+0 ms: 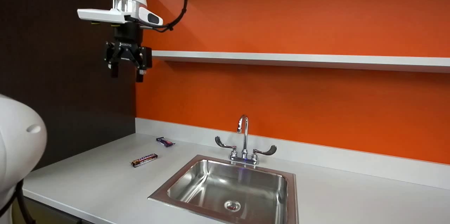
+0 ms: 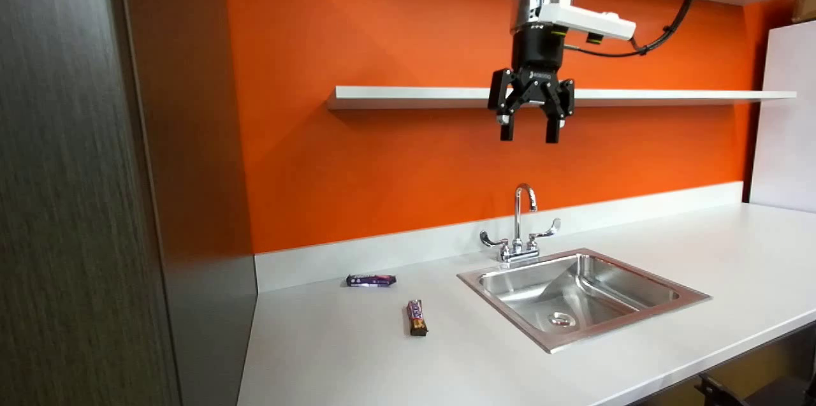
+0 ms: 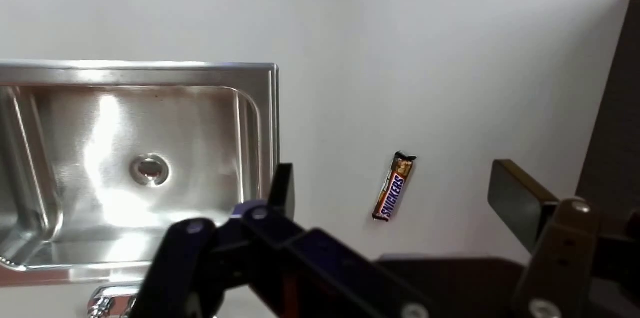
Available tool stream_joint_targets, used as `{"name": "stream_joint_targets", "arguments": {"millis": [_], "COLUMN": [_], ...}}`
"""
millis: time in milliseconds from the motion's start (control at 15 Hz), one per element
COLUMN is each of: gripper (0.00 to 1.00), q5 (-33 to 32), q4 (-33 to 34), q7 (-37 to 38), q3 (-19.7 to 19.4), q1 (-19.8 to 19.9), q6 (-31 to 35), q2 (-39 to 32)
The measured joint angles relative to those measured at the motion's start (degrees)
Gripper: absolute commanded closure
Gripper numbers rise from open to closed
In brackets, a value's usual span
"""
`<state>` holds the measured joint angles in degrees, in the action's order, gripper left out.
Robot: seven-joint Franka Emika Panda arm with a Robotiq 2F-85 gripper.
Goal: Put the candy bar into the sink
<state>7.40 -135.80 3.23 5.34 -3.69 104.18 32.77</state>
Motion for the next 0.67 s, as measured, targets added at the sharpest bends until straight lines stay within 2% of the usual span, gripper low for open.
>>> {"name": "stream_joint_targets", "arguments": {"millis": [333, 667], "gripper": [0.00, 0.00], "q5": [-2.5, -4.9], "q4": [0.4, 3.7], "q7": [7.9, 14.9], "q3": [4.1, 6.1], "q1": [0.0, -0.1], "q6": [7.8, 12.4], "q2": [-9.2, -20.0]}}
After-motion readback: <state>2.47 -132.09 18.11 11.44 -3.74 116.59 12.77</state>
